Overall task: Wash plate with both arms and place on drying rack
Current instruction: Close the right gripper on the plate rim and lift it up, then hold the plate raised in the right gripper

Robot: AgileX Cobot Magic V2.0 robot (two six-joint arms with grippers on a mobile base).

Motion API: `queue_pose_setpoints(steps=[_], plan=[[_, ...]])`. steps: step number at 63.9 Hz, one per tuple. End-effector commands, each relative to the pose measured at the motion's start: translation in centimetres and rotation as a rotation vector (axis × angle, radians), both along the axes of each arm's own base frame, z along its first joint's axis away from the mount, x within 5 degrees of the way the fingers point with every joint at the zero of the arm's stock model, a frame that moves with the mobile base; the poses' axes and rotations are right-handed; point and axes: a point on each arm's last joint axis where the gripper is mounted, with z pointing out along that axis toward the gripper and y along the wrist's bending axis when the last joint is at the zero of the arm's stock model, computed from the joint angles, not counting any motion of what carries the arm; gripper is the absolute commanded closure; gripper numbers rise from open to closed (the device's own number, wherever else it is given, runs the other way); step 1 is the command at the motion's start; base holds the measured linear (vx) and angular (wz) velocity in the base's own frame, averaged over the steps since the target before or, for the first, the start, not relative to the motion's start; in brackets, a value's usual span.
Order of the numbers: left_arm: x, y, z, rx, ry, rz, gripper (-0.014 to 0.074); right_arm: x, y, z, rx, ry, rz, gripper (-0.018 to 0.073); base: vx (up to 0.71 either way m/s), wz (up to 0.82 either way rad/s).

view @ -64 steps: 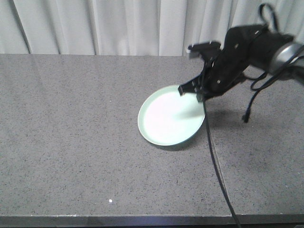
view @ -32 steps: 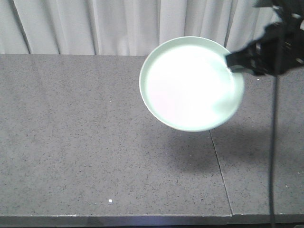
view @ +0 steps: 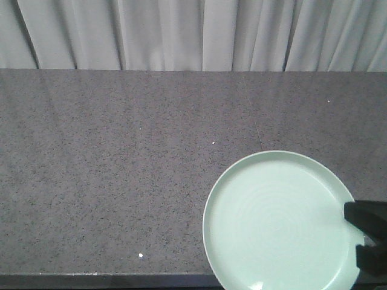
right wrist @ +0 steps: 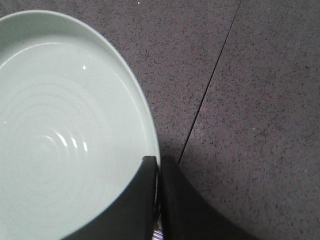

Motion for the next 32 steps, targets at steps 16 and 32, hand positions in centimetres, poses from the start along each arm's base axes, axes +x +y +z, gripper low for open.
queue_pose_setpoints(steps=[16,32], plan=[[-0.2,-0.1,1.6,0.0,-0.111,-0.007,0.0603,-2.8,-0.5,0.4,0.059,-0.155,-0.049,0.0564,0.0,0.0],[-0.2,-0.1,1.6,0.0,-0.111,-0.007,0.0603,-3.0,-0.5,0.4,0.059,-0.16,-0.047,0.0564,0.0,0.0]])
